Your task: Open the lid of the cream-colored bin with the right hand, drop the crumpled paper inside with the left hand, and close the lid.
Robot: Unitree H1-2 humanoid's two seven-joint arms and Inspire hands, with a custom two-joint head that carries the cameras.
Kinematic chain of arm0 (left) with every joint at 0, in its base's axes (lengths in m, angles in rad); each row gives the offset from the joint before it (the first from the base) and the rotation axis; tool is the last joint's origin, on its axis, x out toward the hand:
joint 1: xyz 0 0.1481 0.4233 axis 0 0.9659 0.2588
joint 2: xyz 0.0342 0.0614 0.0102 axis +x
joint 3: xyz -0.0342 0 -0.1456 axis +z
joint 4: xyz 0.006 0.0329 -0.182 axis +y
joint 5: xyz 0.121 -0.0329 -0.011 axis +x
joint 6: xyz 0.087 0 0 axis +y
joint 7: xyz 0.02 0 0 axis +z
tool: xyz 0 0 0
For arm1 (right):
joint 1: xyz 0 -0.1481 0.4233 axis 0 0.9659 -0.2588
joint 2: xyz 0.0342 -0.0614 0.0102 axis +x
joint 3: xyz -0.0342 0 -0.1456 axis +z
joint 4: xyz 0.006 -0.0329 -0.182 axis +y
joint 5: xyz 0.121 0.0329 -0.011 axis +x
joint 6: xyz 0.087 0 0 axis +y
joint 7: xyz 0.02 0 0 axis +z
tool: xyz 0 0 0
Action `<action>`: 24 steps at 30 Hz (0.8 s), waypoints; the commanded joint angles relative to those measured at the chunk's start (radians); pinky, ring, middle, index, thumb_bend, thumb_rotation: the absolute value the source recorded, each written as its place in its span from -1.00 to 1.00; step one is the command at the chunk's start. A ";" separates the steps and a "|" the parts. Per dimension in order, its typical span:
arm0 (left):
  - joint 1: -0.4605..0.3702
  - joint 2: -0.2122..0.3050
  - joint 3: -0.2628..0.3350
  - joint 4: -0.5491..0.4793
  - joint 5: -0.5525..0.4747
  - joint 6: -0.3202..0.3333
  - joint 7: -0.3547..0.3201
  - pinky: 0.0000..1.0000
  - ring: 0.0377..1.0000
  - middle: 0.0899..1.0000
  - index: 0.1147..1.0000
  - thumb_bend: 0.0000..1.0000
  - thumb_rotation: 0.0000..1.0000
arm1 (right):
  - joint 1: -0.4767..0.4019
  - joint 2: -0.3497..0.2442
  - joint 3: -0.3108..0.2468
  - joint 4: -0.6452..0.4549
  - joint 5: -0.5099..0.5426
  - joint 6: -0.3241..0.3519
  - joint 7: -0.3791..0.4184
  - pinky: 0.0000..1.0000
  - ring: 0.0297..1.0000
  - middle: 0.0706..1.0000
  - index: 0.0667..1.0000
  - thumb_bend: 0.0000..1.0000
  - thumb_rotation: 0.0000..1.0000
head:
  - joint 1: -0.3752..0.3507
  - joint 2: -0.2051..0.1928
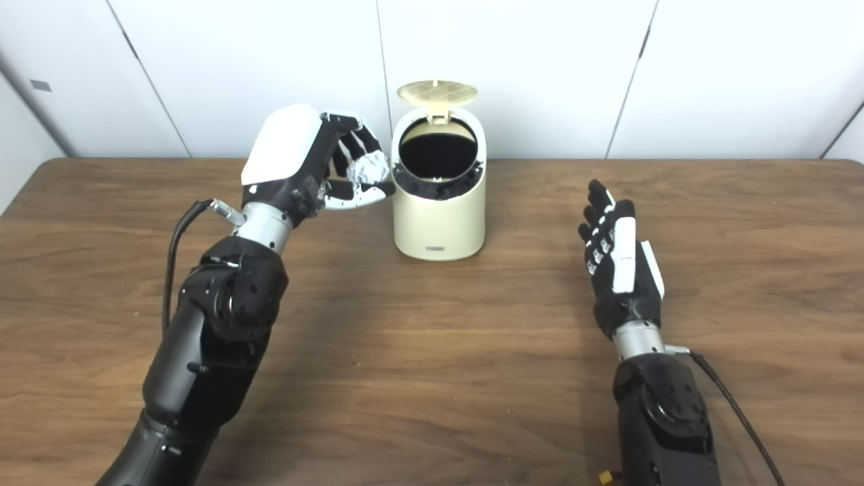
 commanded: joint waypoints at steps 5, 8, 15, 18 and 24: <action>-0.083 -0.019 -0.011 0.029 0.011 -0.021 0.033 -0.48 -0.26 -0.12 -0.03 -0.07 -1.00 | -0.022 0.001 -0.002 -0.024 0.000 -0.034 0.000 1.00 1.00 0.98 0.87 0.25 1.00 | -0.004 -0.004; -0.099 -0.022 -0.022 0.061 0.018 -0.038 0.060 -0.48 -0.26 -0.13 -0.03 -0.07 -1.00 | -0.022 0.003 -0.001 -0.020 0.001 -0.036 0.001 1.00 1.00 0.98 0.87 0.26 1.00 | -0.003 -0.008; -0.142 -0.041 -0.042 0.118 0.034 -0.021 0.074 -0.52 -0.28 -0.10 -0.01 -0.08 -1.00 | -0.016 0.003 -0.003 -0.005 0.006 -0.046 0.007 1.00 1.00 0.98 0.87 0.27 1.00 | 0.016 -0.029; -0.154 -0.046 -0.051 0.145 0.038 -0.033 0.088 -0.50 -0.27 -0.08 -0.03 -0.08 -1.00 | -0.012 0.004 -0.003 -0.004 0.011 -0.048 0.011 1.00 1.00 0.98 0.87 0.27 1.00 | 0.018 -0.040; -0.188 -0.057 -0.061 0.217 0.021 -0.063 0.120 -0.34 -0.21 -0.07 -0.16 -0.05 -1.00 | -0.010 0.005 -0.003 -0.002 0.014 -0.046 0.012 1.00 1.00 0.97 0.86 0.26 1.00 | 0.018 -0.039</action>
